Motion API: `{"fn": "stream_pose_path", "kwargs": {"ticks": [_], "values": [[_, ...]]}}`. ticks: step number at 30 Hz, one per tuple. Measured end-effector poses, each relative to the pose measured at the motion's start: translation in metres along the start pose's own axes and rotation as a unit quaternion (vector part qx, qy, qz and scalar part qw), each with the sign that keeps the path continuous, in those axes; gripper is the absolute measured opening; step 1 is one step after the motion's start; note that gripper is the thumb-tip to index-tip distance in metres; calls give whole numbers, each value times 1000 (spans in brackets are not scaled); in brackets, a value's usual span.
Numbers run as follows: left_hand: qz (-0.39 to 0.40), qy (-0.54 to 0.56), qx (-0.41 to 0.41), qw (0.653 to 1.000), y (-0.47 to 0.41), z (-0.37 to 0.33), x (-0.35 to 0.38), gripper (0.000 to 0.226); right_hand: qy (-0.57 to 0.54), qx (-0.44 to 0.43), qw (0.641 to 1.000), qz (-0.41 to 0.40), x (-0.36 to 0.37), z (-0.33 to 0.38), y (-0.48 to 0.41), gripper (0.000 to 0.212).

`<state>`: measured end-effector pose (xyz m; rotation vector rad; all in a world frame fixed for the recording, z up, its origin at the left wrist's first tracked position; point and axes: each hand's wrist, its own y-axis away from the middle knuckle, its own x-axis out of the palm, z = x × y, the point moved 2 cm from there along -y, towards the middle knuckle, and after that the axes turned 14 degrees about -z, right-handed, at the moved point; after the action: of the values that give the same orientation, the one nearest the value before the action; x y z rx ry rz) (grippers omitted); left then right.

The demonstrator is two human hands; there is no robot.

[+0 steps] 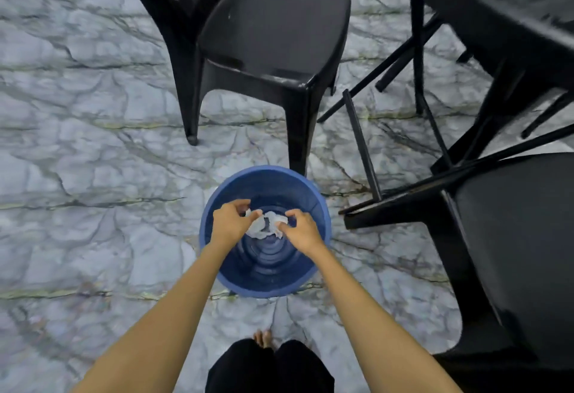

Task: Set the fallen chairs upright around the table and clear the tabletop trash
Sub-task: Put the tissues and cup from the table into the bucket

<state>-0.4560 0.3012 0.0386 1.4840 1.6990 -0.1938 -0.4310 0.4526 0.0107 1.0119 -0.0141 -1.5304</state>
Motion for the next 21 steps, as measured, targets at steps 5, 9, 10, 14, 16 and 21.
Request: {"fn": "stream_pose_path", "kwargs": {"ticks": [5, 9, 10, 14, 16, 21], "values": [[2, 23, 65, 998, 37, -119, -72, 43, -49, -14, 998, -25, -106, 76, 47, 45], [6, 51, 132, 990, 68, -235, -134, 38, -69, -31, 996, -54, -201, 150, 94, 43], [3, 53, 153, 987, 75, -264, -148, 38, -66, -36, 995, -61, -225, 166, 105, 43], [12, 51, 228, 972, 98, -358, -183, 40, -115, -45, 984, -127, -318, 208, 129, 36], [17, 54, 255, 965, 102, -391, -186, 42, -156, -42, 970, -179, -360, 216, 131, 37], [50, 68, 282, 956, 101, -440, -156, 46, -229, -26, 916, -328, -427, 206, 113, 54]]}}
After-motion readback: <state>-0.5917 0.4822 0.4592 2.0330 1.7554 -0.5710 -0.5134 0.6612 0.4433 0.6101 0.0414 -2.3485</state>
